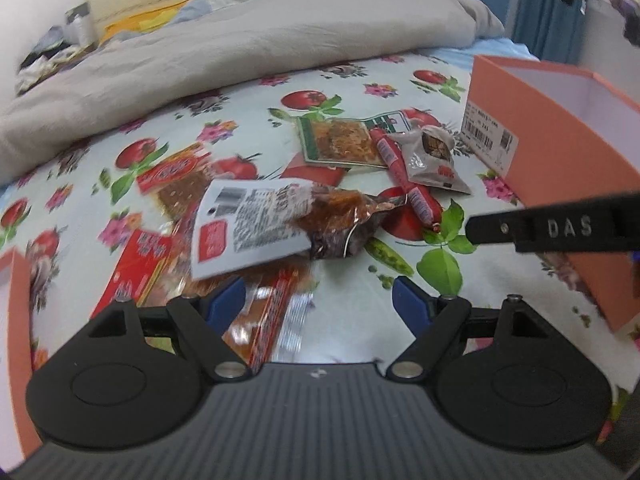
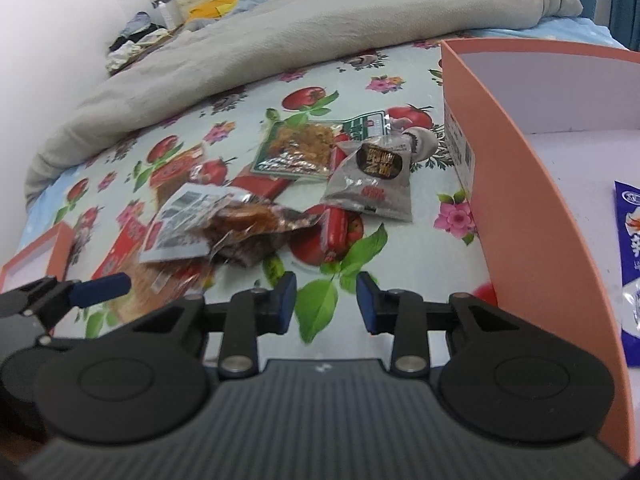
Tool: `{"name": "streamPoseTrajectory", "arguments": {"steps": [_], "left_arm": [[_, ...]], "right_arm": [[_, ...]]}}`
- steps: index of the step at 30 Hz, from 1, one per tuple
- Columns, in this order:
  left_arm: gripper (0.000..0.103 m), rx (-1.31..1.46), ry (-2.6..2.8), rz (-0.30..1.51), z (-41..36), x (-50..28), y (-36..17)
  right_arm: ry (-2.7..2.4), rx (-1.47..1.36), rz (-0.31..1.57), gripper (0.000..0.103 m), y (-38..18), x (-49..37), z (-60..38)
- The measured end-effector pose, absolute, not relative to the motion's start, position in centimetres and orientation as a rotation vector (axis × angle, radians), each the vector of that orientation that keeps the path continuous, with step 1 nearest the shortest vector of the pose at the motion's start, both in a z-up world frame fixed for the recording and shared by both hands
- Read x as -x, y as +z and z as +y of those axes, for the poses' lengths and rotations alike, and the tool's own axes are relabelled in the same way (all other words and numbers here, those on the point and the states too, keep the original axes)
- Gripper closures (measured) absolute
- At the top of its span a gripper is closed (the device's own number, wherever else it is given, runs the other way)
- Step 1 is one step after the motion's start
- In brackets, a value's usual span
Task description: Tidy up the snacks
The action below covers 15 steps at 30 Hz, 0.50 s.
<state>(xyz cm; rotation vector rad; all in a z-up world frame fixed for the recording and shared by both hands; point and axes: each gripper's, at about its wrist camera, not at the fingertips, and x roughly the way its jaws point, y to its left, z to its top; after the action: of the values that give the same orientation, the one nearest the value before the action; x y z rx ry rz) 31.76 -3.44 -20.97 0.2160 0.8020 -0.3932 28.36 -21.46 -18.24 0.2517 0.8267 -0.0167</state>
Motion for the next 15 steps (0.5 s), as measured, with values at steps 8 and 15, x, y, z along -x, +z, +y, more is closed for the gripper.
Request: {"name": "streamPoseTrajectory", "arguments": {"steps": [8,15], "left_arm": [[0.019,-0.382,-0.453,0.775,-6.5,-34.3,-22.1],[0.019,-0.482,-0.480,0.750,-7.8,-36.0,-23.1]], "right_arm": [[-0.025,-0.298,0.856,0.067,-19.4,-31.9,-22.1],[-0.024,-0.307,0.881,0.068,-20.4,-34.2,-22.2]]}}
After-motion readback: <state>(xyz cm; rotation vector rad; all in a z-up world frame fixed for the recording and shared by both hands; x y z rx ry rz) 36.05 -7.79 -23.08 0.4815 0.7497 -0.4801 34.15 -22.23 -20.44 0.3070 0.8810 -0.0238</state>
